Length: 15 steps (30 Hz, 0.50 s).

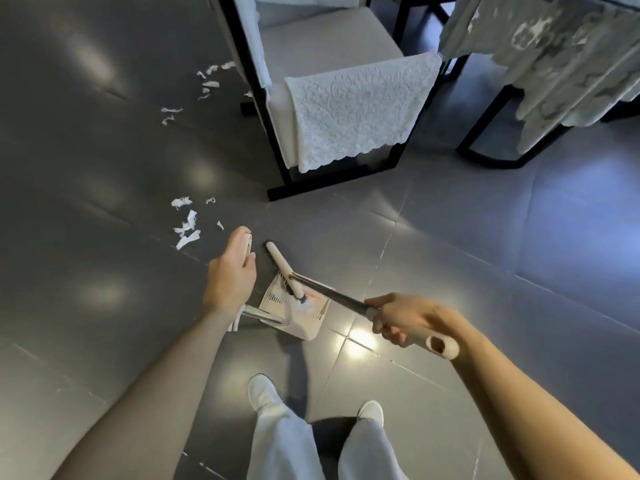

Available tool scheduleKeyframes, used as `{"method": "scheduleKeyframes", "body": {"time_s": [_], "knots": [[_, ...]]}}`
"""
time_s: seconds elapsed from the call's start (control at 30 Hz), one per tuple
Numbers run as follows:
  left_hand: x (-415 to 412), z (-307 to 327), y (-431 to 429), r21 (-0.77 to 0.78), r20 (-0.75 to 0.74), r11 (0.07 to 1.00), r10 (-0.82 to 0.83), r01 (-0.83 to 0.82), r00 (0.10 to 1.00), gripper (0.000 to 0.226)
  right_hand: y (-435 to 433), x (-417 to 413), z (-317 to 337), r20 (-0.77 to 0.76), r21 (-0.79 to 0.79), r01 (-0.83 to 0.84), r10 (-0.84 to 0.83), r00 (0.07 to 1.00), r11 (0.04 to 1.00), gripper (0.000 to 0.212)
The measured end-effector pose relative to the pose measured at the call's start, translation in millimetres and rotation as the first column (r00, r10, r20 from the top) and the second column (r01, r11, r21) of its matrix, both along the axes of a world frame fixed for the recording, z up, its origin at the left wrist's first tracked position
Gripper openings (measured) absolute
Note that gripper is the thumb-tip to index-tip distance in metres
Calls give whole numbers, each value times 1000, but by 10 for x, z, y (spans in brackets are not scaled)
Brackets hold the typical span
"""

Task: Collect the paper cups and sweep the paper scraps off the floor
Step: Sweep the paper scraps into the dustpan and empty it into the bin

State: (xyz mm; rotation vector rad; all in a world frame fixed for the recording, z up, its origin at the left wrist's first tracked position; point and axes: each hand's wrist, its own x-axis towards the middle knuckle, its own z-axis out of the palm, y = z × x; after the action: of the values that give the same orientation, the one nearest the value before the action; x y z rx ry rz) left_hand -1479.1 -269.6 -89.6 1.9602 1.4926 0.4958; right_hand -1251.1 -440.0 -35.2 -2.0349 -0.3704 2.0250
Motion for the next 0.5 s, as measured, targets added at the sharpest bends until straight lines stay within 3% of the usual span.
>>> {"method": "scheduleKeyframes", "body": {"time_s": [0.1, 0.2, 0.3, 0.5], "knots": [[-490, 87, 170, -22, 41, 999, 50, -49, 998, 37, 316, -260, 307, -6, 16, -95, 95, 995, 995, 45], [-929, 173, 348, -12, 71, 994, 106, -105, 992, 39, 729, -618, 538, 91, 67, -286, 279, 956, 956, 45], [-1288, 215, 569, -46, 97, 978, 207, -204, 973, 40, 1173, -900, 677, 130, 109, -344, 330, 935, 933, 47], [-1930, 199, 1009, -69, 186, 933, 359, -352, 915, 40, 2116, -1330, 671, 205, 161, -497, 463, 862, 853, 29]]}}
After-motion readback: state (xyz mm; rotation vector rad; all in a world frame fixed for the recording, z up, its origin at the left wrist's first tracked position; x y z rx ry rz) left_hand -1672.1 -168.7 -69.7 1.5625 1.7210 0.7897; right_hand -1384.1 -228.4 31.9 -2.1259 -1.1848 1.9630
